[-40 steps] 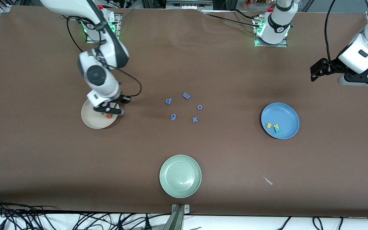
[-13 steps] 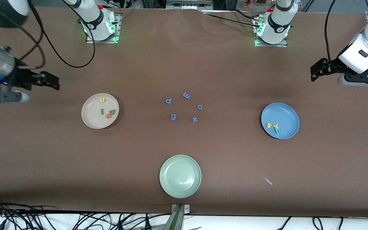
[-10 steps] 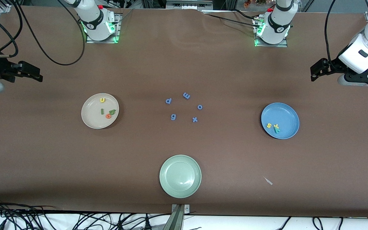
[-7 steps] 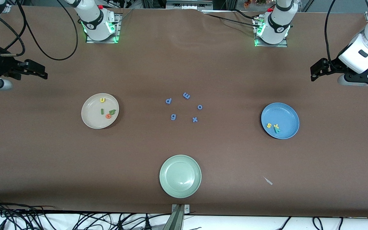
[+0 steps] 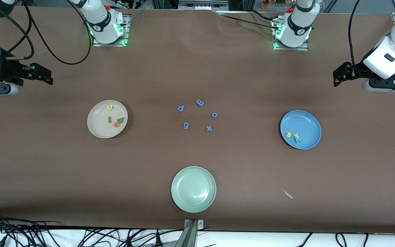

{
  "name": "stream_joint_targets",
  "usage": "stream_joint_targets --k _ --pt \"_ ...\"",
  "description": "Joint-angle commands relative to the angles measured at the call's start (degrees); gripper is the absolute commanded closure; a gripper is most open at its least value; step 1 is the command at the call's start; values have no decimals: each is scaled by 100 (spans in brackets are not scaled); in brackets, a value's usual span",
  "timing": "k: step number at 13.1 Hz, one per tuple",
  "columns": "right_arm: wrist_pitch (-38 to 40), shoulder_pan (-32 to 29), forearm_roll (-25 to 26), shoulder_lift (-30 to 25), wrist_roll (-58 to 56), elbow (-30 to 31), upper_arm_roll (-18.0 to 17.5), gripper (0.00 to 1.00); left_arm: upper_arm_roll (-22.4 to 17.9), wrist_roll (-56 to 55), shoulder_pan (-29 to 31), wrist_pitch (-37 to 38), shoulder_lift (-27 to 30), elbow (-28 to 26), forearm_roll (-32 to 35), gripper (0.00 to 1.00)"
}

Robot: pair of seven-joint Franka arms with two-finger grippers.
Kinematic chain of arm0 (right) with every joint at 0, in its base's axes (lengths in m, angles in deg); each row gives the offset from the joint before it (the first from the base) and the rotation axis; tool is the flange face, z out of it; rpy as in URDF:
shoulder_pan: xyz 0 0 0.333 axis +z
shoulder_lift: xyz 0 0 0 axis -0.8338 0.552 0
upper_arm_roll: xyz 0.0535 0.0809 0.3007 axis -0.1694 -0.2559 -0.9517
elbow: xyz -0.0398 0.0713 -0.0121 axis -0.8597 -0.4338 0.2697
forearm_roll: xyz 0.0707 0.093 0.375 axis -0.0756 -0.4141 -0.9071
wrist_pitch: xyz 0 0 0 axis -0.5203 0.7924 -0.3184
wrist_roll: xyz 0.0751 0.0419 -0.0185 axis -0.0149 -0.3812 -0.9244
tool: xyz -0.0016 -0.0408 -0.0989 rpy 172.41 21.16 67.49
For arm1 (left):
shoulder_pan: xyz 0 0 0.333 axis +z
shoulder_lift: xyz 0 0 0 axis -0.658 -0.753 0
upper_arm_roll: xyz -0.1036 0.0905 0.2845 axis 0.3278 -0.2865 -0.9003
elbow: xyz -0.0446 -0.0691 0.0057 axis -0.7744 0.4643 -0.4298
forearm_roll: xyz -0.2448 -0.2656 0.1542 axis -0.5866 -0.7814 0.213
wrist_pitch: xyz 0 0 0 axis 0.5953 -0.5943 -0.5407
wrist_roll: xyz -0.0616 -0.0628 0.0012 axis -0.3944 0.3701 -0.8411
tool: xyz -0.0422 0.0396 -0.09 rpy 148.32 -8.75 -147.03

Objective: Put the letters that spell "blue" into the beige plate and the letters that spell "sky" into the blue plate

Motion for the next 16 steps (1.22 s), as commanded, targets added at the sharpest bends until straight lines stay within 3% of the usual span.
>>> stream_joint_targets --k 1,5,16 --pt "-16 -111 133 -105 -80 -25 -81 0 -14 102 13 149 -57 162 -108 0" --pt "291 -120 221 -87 -89 -271 -81 0 -14 102 13 149 -57 162 -108 0" --pt "108 -155 168 53 8 -429 -63 0 -14 138 39 167 -49 171 -108 0"
